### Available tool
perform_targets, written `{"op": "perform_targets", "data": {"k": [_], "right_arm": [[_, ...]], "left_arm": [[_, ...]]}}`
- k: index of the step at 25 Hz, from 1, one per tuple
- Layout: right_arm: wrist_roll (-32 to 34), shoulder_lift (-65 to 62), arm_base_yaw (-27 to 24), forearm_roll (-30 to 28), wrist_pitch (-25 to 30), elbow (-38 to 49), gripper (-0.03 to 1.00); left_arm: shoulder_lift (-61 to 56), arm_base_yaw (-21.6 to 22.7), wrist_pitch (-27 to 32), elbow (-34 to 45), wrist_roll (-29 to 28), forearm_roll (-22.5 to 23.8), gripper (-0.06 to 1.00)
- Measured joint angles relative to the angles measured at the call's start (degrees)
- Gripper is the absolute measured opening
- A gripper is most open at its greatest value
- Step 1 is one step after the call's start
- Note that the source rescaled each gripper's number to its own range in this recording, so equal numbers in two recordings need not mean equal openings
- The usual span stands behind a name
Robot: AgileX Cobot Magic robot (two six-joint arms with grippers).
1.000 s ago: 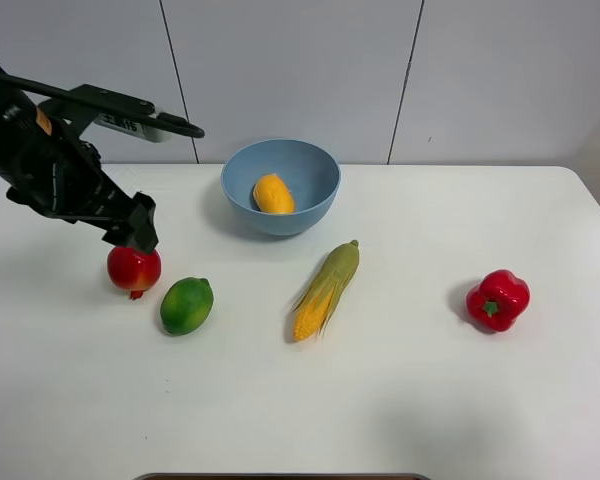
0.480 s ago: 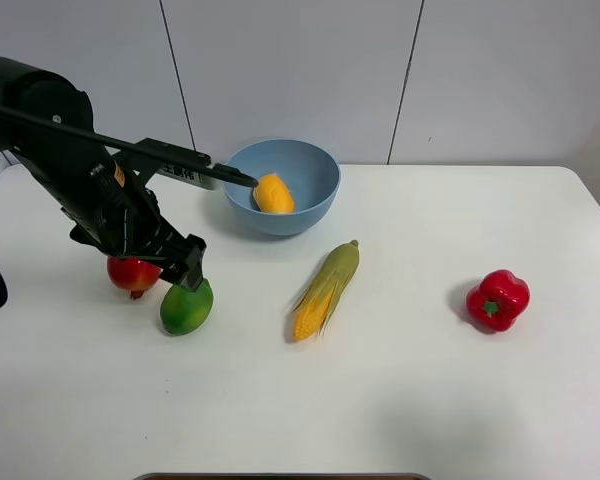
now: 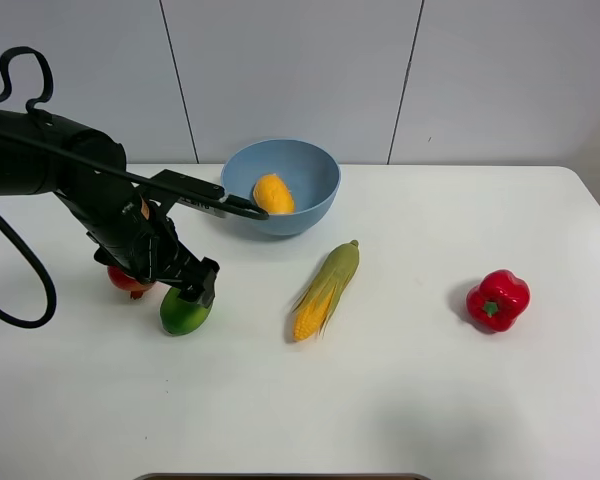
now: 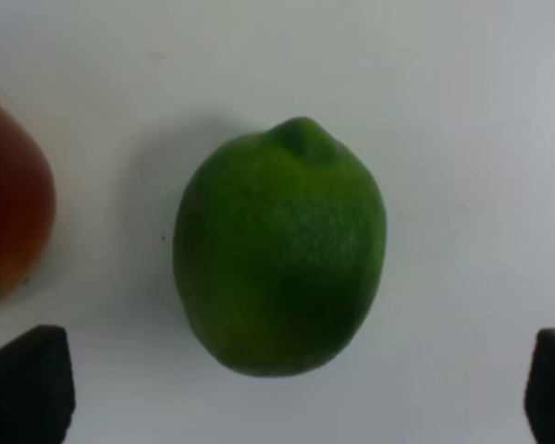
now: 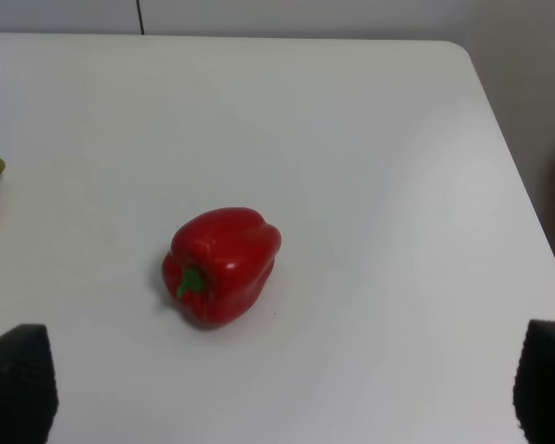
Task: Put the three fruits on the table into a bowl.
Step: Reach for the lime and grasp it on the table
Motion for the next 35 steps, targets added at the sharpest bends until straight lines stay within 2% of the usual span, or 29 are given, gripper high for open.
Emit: {"op": "perform_targets", "data": {"k": [35], "right_arm": [[0.0, 0.0, 0.0, 0.0, 0.0, 0.0, 1.0]], "left_arm": [[14.09, 0.93, -11.31, 0.06, 4.13, 1.68, 1.0]]}}
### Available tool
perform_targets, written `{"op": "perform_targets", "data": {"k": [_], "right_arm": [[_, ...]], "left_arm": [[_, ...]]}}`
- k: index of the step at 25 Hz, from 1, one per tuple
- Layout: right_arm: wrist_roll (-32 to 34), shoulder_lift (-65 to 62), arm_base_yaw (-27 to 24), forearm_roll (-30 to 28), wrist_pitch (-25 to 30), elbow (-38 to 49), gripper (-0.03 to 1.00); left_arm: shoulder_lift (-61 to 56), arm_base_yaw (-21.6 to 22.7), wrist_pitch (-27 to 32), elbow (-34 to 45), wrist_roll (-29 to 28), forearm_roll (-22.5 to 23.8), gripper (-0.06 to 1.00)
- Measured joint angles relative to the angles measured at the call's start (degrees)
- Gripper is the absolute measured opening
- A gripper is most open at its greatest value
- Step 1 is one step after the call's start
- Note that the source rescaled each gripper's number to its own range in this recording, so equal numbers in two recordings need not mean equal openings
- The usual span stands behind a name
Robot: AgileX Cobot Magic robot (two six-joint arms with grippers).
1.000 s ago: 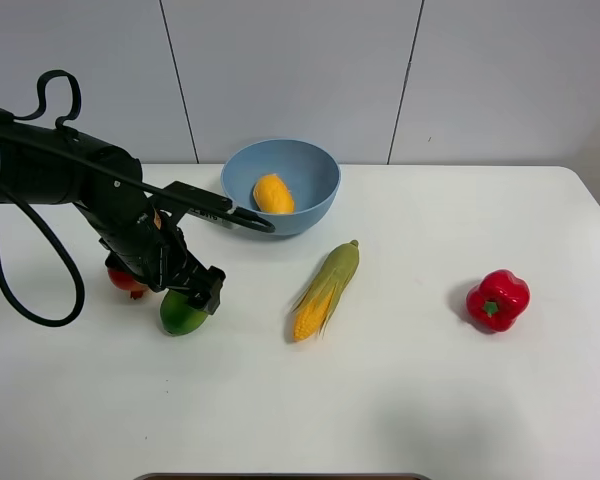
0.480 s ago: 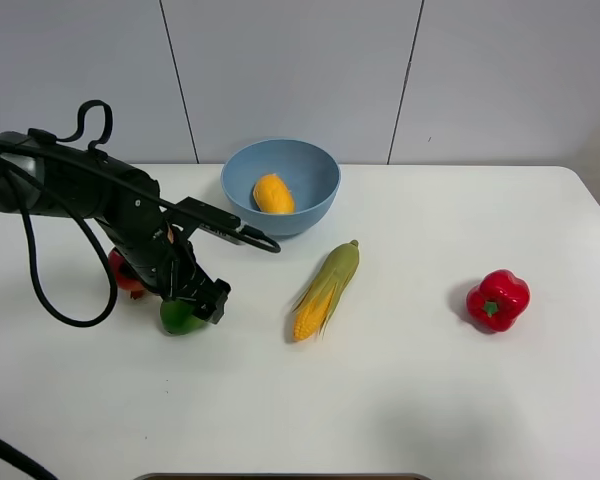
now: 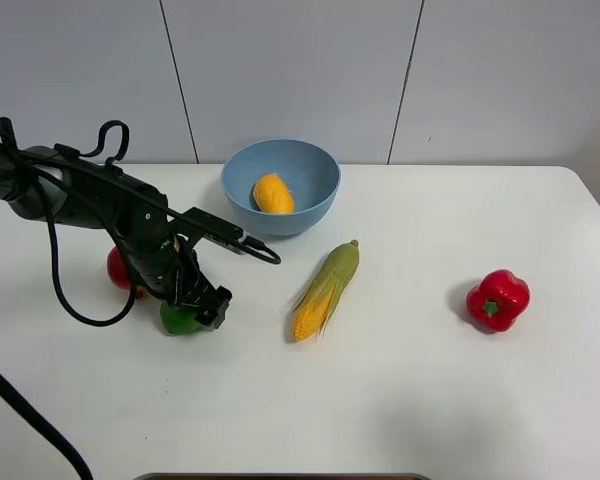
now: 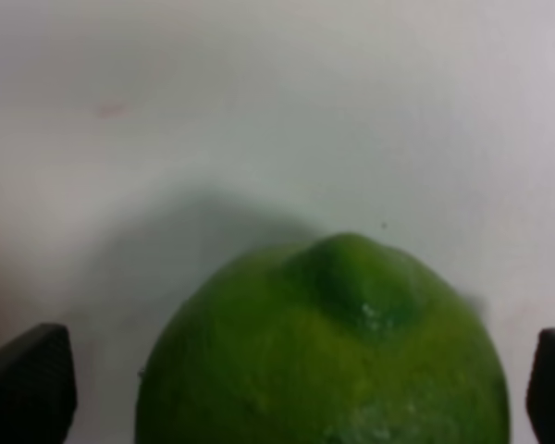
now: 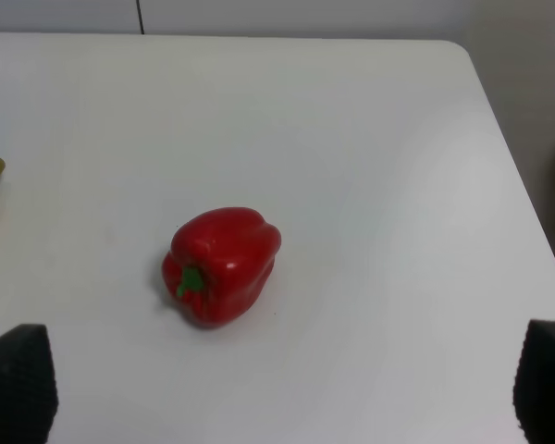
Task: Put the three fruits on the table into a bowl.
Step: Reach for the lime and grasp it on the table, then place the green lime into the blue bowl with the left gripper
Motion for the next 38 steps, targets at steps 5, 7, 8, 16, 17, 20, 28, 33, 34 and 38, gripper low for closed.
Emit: {"op": "perform_targets", "data": {"k": [5, 7, 8, 16, 17, 20, 28, 33, 34, 38], "right_arm": [[0.0, 0.0, 0.0, 0.0, 0.0, 0.0, 1.0], [0.0, 0.0, 0.0, 0.0, 0.0, 0.0, 1.0], [0.0, 0.0, 0.0, 0.0, 0.0, 0.0, 1.0], [0.0, 0.0, 0.0, 0.0, 0.0, 0.0, 1.0], [0.0, 0.0, 0.0, 0.0, 0.0, 0.0, 1.0], [0.0, 0.0, 0.0, 0.0, 0.0, 0.0, 1.0], [0.0, 0.0, 0.0, 0.0, 0.0, 0.0, 1.0], [0.0, 0.0, 0.0, 0.0, 0.0, 0.0, 1.0], [0.0, 0.0, 0.0, 0.0, 0.0, 0.0, 1.0], [0.0, 0.0, 0.0, 0.0, 0.0, 0.0, 1.0]], "left_arm": [[2.21, 0.0, -0.81, 0.0, 0.56, -0.05, 1.0], [2.57, 0.0, -1.22, 0.0, 0.6, -0.11, 1.0], [2.62, 0.0, -1.41, 0.0, 0.6, -0.11, 1.0], [2.78, 0.0, -1.98, 0.0, 0.82, -0.11, 1.0], [2.84, 0.0, -1.98, 0.0, 0.82, -0.11, 1.0], [2.84, 0.0, -2.02, 0.0, 0.82, -0.3, 0.84], [2.84, 0.0, -2.09, 0.0, 0.65, -0.69, 0.03], [2.84, 0.0, -2.09, 0.0, 0.58, -0.69, 0.03], [2.84, 0.0, -2.09, 0.0, 0.58, -0.69, 0.03], [2.84, 0.0, -2.09, 0.0, 0.58, -0.69, 0.03]]}}
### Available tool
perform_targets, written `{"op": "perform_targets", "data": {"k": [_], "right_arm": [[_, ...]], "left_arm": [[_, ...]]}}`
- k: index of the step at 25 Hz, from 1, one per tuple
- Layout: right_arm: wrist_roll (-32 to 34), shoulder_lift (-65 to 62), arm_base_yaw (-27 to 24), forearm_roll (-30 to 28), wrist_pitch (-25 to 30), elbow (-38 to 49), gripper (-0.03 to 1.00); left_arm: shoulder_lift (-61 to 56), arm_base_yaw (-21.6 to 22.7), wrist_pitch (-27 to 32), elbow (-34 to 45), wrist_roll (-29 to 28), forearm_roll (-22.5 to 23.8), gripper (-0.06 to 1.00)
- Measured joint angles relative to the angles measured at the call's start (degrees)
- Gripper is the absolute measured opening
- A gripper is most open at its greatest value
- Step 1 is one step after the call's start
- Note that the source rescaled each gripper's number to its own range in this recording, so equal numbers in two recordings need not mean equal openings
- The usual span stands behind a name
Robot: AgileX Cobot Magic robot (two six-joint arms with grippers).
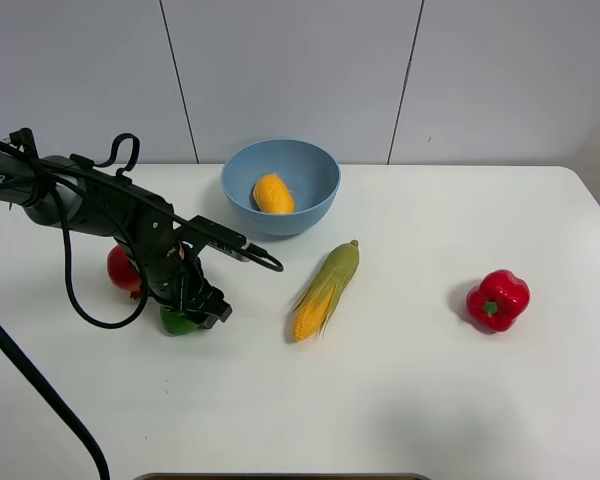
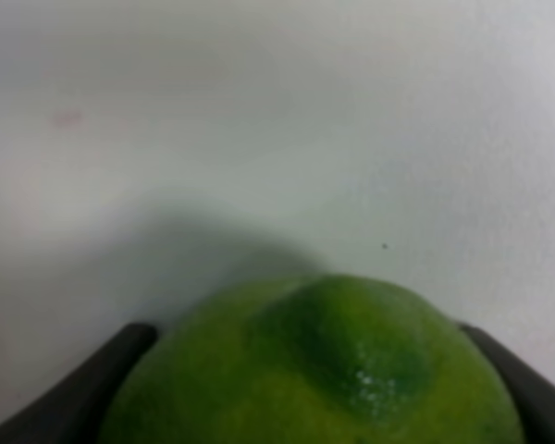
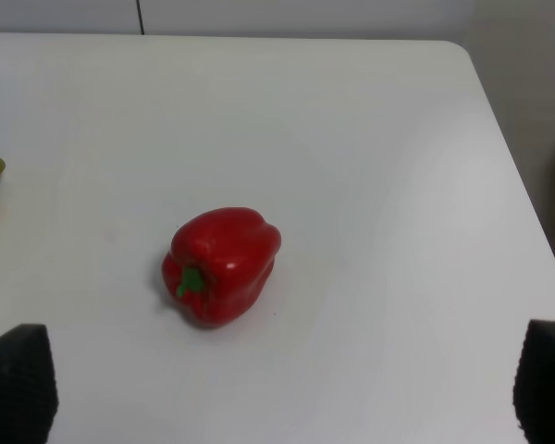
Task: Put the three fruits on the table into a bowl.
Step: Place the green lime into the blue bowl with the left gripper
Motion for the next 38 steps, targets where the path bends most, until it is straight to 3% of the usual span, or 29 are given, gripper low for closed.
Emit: {"op": "perform_targets", "data": {"k": [17, 24, 38], "right_arm": [[0.0, 0.0, 0.0, 0.0, 0.0, 0.0, 1.0], [0.0, 0.0, 0.0, 0.0, 0.0, 0.0, 1.0], [0.0, 0.0, 0.0, 0.0, 0.0, 0.0, 1.0]], "left_arm": [[-0.07, 0.0, 0.18, 0.0, 0.0, 0.0, 0.03], [-6.26, 0.0, 3.87, -0.25, 0.0, -0.01, 0.03], [-17.91, -1.43, 6.82, -11.06, 2.48, -0.54, 0.03]]}}
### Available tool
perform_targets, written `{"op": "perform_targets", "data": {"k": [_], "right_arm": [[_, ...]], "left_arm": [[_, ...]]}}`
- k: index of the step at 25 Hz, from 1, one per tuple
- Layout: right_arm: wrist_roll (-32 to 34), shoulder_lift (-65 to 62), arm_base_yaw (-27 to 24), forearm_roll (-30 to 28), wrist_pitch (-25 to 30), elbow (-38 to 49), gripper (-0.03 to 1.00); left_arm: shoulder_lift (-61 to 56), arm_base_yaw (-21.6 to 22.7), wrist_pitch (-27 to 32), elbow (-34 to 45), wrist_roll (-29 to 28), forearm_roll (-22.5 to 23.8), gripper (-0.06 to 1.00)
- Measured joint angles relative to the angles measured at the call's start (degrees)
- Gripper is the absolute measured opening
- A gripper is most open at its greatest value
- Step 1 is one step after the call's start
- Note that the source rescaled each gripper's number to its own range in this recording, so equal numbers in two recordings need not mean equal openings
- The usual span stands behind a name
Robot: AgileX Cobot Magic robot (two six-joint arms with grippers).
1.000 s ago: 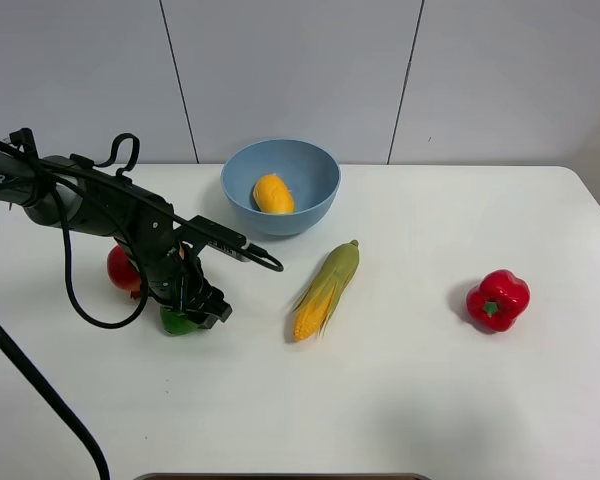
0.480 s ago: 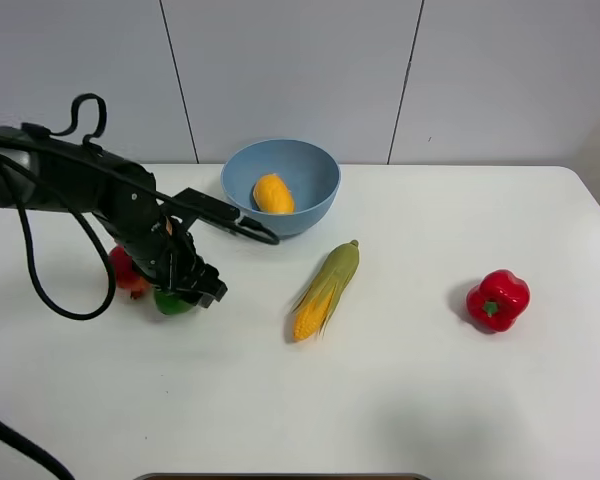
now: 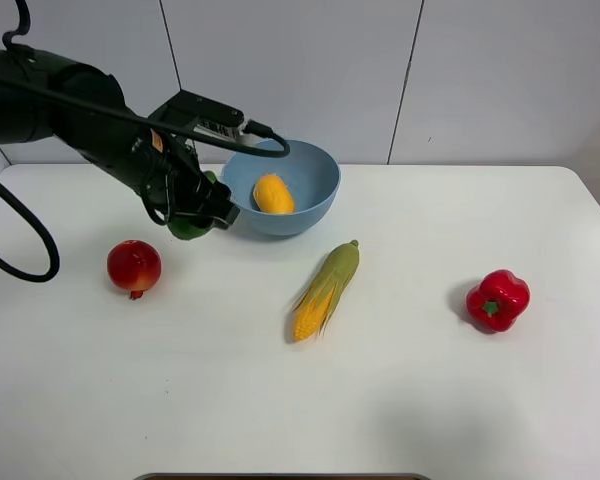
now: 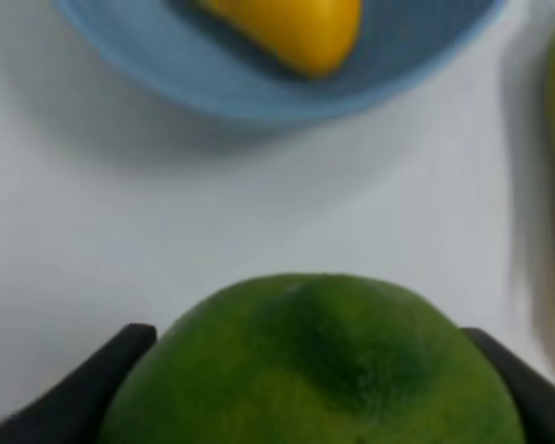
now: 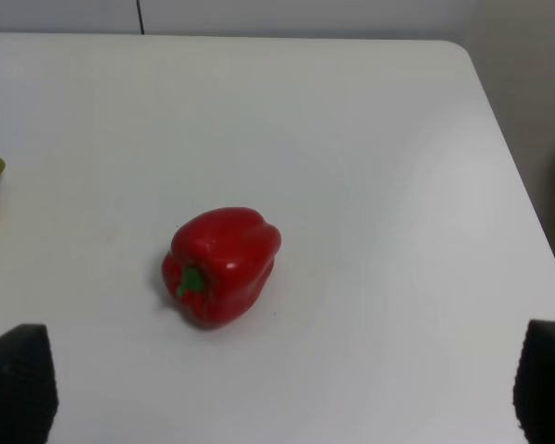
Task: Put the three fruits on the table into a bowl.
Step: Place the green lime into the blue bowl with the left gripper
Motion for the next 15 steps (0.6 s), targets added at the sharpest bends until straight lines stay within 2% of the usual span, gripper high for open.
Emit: {"op": "perform_targets", "data": {"k": [6, 15], "right_arm": [[0.0, 0.0, 0.0, 0.0, 0.0, 0.0, 1.0], [0.0, 0.0, 0.0, 0.0, 0.0, 0.0, 1.0]], "left_arm": [[0.2, 0.0, -3.31, -5.7, 2.99, 0.63, 0.03], [7.27, 0.87, -5.97, -17.91, 3.36, 5.54, 0.03]]}}
